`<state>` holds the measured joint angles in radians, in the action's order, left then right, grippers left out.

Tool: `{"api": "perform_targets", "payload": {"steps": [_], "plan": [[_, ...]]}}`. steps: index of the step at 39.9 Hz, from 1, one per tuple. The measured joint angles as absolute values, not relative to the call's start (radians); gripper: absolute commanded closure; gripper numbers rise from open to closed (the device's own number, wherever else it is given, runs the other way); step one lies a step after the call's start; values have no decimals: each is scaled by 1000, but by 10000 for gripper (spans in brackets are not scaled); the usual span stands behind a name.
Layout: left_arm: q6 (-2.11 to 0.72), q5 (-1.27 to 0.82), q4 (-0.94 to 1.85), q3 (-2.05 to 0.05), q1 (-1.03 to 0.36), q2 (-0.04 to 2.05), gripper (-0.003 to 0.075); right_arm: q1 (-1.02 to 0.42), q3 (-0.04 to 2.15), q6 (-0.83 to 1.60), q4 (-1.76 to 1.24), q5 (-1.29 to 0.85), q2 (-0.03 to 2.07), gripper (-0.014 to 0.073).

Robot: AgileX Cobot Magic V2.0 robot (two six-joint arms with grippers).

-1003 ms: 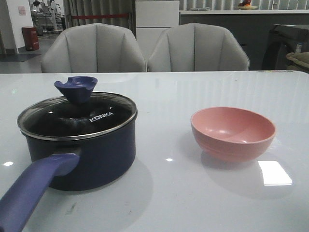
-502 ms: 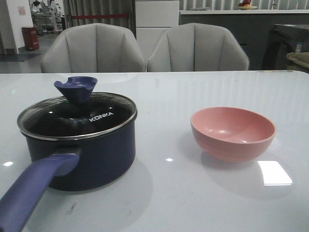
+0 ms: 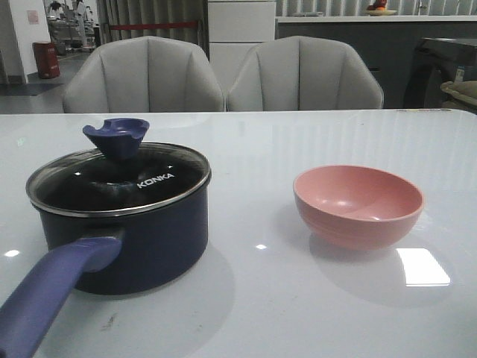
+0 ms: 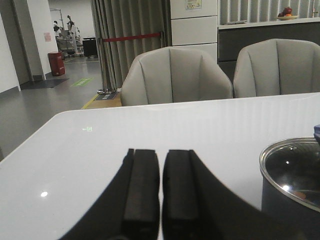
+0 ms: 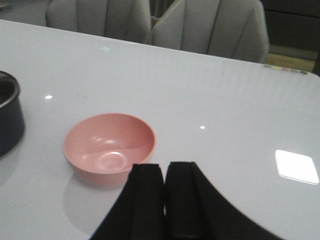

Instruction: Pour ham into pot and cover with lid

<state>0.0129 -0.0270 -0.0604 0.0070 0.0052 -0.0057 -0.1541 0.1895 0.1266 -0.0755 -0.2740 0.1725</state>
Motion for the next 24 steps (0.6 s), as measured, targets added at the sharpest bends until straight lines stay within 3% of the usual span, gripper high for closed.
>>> {"api": "perform_targets", "payload": {"steps": [12, 24], "plan": [[13, -27, -60, 7, 5, -6, 598, -103, -4, 29, 29, -124, 16, 443], [13, -25, -60, 7, 5, -6, 598, -103, -26, 25, 29, -97, -9, 443]]}}
